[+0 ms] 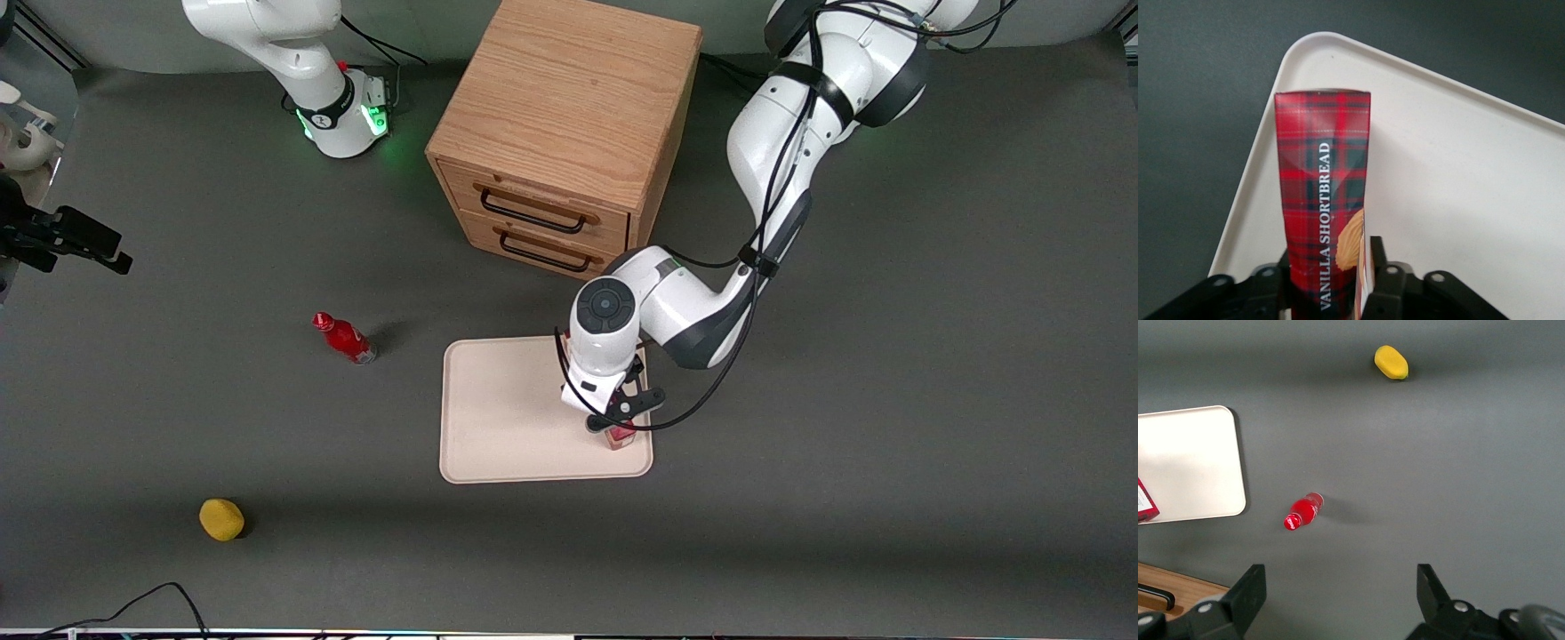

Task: Place red cookie box on tray
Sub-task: 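Lower the cookie box onto the tray and open the left gripper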

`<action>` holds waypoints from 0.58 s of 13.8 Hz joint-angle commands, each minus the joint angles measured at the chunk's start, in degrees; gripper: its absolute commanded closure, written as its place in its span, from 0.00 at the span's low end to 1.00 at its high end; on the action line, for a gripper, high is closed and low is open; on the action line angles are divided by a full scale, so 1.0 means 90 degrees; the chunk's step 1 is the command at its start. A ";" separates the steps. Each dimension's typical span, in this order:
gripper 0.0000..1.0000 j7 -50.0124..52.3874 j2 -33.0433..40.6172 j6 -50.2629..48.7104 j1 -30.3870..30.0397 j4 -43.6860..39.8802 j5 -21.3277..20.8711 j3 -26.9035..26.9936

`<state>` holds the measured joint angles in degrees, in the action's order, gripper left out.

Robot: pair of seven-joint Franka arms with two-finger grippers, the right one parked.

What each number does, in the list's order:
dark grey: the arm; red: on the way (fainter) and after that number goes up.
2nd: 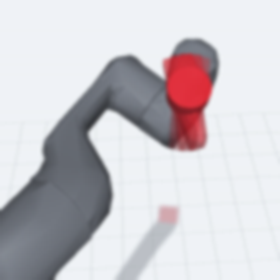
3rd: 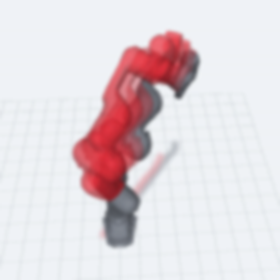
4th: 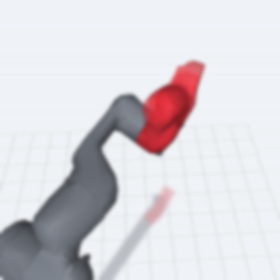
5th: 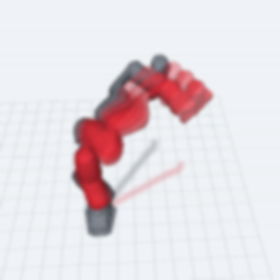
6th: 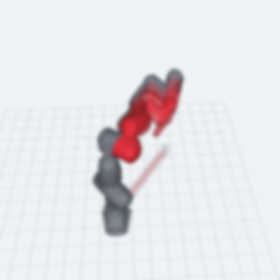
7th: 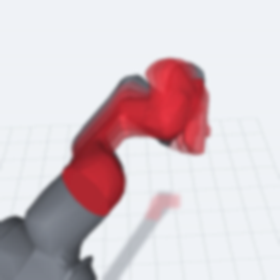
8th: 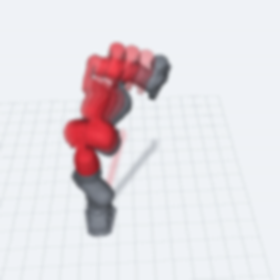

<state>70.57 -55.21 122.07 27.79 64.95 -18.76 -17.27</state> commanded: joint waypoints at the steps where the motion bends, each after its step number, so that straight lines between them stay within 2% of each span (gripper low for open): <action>1: 0.00 -0.0107 -0.0018 -0.0165 -0.0040 -0.0254 -0.0064 0.0004; 4: 0.00 -0.0505 0.0196 -0.0905 -0.0196 -0.0380 0.0042 -0.0103; 8: 0.00 -0.1034 0.0742 -0.2242 -0.0421 -0.0654 0.0881 -0.0240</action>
<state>63.63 -52.07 108.01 24.98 59.50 -13.96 -18.74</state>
